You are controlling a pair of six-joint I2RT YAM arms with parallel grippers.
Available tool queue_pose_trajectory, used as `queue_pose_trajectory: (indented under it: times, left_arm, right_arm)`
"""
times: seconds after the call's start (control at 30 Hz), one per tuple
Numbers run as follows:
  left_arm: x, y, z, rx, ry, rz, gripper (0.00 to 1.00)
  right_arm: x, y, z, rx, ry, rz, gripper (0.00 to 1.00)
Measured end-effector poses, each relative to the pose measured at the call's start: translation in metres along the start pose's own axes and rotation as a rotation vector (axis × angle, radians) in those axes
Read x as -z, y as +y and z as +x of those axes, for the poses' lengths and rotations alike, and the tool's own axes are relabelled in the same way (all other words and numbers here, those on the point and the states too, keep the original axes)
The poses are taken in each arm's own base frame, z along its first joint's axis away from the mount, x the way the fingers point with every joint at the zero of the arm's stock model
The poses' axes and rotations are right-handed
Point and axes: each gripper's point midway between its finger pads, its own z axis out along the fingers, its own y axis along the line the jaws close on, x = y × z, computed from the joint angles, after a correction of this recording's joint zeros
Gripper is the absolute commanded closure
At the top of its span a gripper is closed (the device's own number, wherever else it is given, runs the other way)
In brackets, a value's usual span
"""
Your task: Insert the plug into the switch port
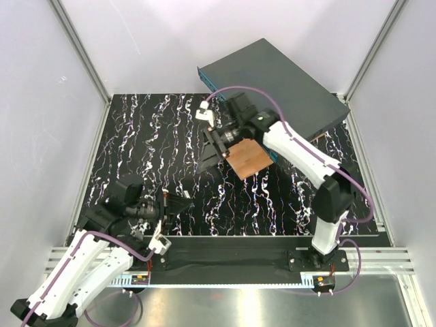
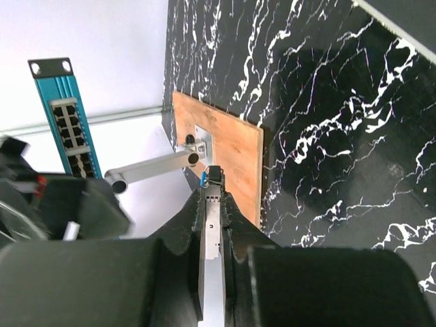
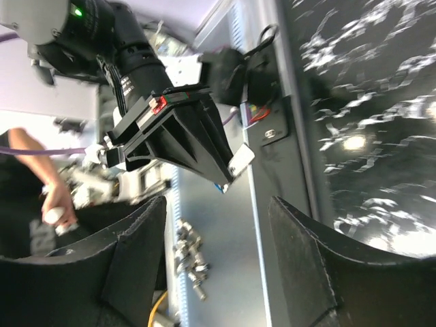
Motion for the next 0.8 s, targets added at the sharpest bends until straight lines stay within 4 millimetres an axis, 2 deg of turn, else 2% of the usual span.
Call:
queue_pose_trajectory:
  times: [0.1, 0.23, 0.4, 0.63, 0.8]
  left_arm:
    - [0.0, 0.0, -0.004, 0.003, -0.02, -0.003, 1.0]
    - [0.0, 0.002, -0.01, -0.003, -0.043, -0.016, 1.0]
    - [0.001, 0.005, -0.015, -0.012, -0.06, -0.029, 1.0]
    - [0.003, 0.008, -0.02, -0.025, -0.073, -0.046, 1.0]
    - [0.005, 0.013, -0.022, -0.037, -0.076, -0.057, 1.0]
  right_arm:
    - [-0.02, 0.0, 0.008, -0.037, 0.05, -0.046, 0.29]
    - [-0.032, 0.002, 0.012, -0.046, 0.077, -0.087, 0.25]
    - [-0.049, 0.015, 0.021, -0.038, 0.123, -0.144, 0.23]
    - [-0.071, 0.007, 0.035, -0.08, 0.188, -0.183, 0.28]
    - [-0.077, 0.004, 0.04, -0.091, 0.208, -0.197, 0.32]
